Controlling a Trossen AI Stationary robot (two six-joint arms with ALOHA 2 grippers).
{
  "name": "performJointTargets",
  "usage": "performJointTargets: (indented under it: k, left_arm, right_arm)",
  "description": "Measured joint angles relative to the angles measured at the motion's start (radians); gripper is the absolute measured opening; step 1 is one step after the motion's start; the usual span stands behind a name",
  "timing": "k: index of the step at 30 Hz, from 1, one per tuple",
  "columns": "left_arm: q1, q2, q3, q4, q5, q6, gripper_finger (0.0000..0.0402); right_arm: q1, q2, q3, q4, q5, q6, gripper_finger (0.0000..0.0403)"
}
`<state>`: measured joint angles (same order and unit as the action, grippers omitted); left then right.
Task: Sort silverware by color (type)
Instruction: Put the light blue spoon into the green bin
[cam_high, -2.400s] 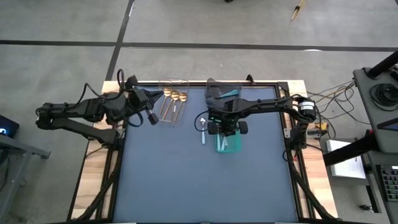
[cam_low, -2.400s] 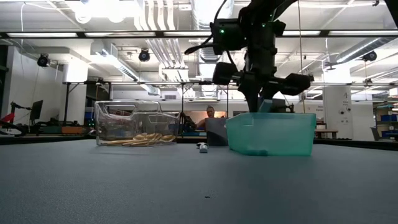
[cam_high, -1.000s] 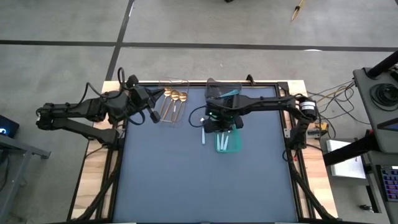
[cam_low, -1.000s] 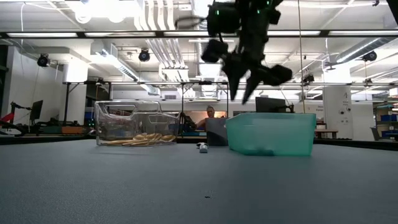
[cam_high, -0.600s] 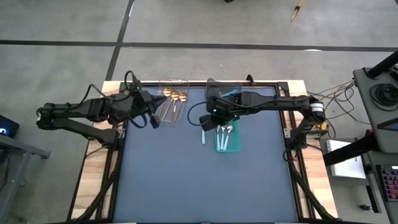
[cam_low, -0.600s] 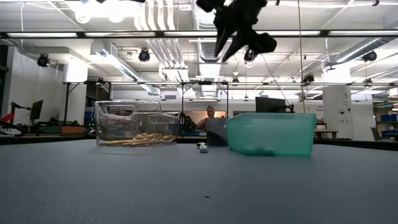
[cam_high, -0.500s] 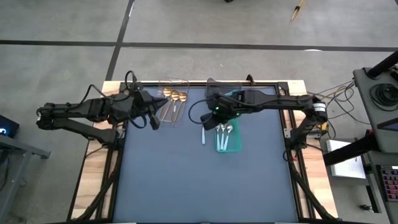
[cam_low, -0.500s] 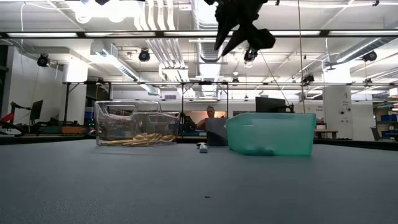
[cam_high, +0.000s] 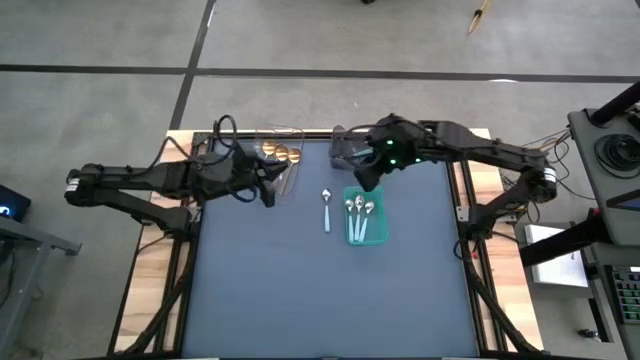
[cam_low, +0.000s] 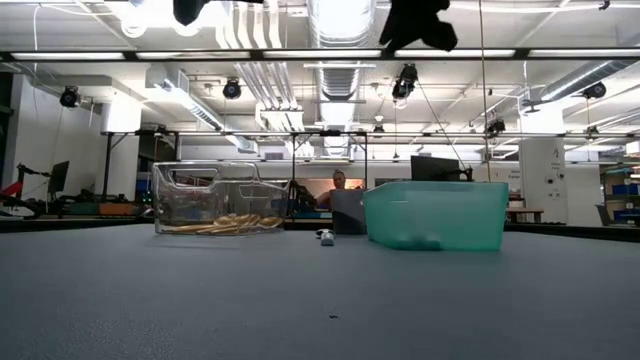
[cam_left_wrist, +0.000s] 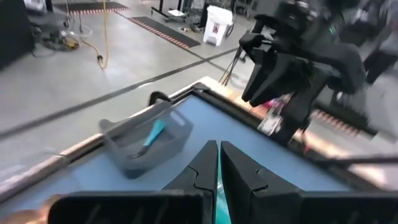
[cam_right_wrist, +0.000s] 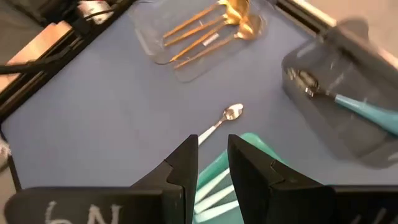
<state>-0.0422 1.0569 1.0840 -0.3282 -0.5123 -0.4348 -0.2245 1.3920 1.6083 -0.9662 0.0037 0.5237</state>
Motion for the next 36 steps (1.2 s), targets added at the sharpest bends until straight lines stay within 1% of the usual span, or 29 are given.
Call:
performJointTargets:
  k: [2,5,11,15,19,21,23,30,34,36]
  left_arm:
    - [0.0,0.032,0.0,0.056,0.0,-0.062,0.0002]
    - [-0.001,0.08,0.0,0.098,0.0,-0.182,0.0002]
    - [-0.021,0.177,0.0,0.094,0.013,-0.481,0.0002]
    - [-0.037,0.236,0.0,0.095,0.068,-0.612,0.0001]
    - [-0.047,0.291,0.0,0.098,0.159,-0.725,0.0001]
    - [-0.052,0.321,0.0,0.099,0.196,-0.77,0.0]
    - [-0.056,0.351,0.0,0.101,0.208,-0.802,0.0]
    - [-0.056,0.45,0.018,0.1,0.209,-0.886,0.0]
    - [-0.052,0.519,0.1,0.071,0.208,-0.888,0.0]
    - [-0.051,0.56,0.162,-0.005,0.209,-0.888,0.0]
  right_arm:
    - [0.001,-0.034,-0.007,-0.004,-0.002,-0.051,0.0077]
    - [0.001,-0.082,-0.01,-0.006,-0.003,-0.116,0.0077]
    - [0.001,-0.146,-0.01,-0.012,-0.001,-0.233,0.0077]
    - [0.001,-0.161,-0.01,-0.035,-0.002,-0.287,0.0077]
    - [0.001,-0.162,-0.01,-0.069,-0.002,-0.328,0.0077]
    - [0.001,-0.162,-0.01,-0.093,-0.002,-0.348,0.0077]
    - [0.001,-0.162,-0.011,-0.11,-0.002,-0.364,0.0077]
    - [0.001,-0.162,-0.014,-0.124,-0.002,-0.395,0.0077]
    - [0.001,-0.162,-0.015,-0.124,-0.002,-0.423,0.0077]
    - [-0.001,-0.162,-0.015,-0.124,-0.002,-0.438,0.0077]
